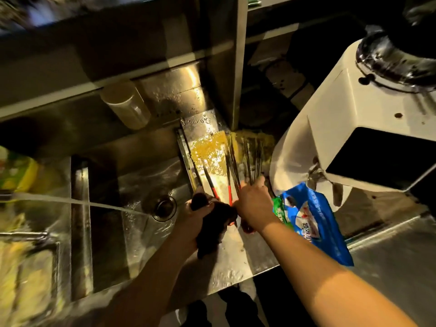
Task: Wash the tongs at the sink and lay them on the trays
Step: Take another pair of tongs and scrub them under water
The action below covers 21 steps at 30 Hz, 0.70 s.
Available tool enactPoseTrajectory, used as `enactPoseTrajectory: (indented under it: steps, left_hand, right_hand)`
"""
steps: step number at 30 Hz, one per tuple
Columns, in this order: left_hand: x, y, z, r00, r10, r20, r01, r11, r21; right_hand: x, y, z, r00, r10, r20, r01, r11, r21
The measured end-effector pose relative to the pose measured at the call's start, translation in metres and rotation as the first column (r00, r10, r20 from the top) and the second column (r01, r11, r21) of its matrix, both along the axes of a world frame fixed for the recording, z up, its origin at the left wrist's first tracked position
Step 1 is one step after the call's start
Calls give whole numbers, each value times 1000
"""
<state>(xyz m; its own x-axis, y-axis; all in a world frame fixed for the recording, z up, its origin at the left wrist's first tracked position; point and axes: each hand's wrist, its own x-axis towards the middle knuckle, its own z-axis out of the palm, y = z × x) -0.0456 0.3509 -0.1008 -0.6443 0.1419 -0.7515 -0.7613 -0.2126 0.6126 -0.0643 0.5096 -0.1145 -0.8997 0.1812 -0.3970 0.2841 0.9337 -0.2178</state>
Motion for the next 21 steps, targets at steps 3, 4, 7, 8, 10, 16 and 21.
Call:
enactPoseTrajectory:
  steps: [3,4,7,8,10,16,21]
  left_hand:
    - [0,-4,0,1000,15,15,-16,999,35]
    - [1,-7,2,999,43,5,-43,999,28]
    - [2,-16,7,991,115,-68,-112,993,43]
    - [2,-22,10,986,136,-100,-132,990,45]
    - [2,-42,12,974,180,-141,-175,983,49]
    - [-4,-122,29,928,352,-120,-355,935,-1]
    - [-9,-202,44,820,564,-97,-557,825,94]
  right_hand:
    - [1,4,11,994,-85,-66,79,992,-96]
    - [1,4,18,989,-121,-87,109,985,-131]
    - [7,0,35,987,-150,-65,141,983,-120]
    - [8,-3,43,984,-153,-88,145,985,-95]
    - [13,-21,60,967,-204,-153,180,971,-157]
    - [8,-87,102,993,-82,-82,34,880,-474]
    - [17,-167,109,994,-13,107,95,580,-809]
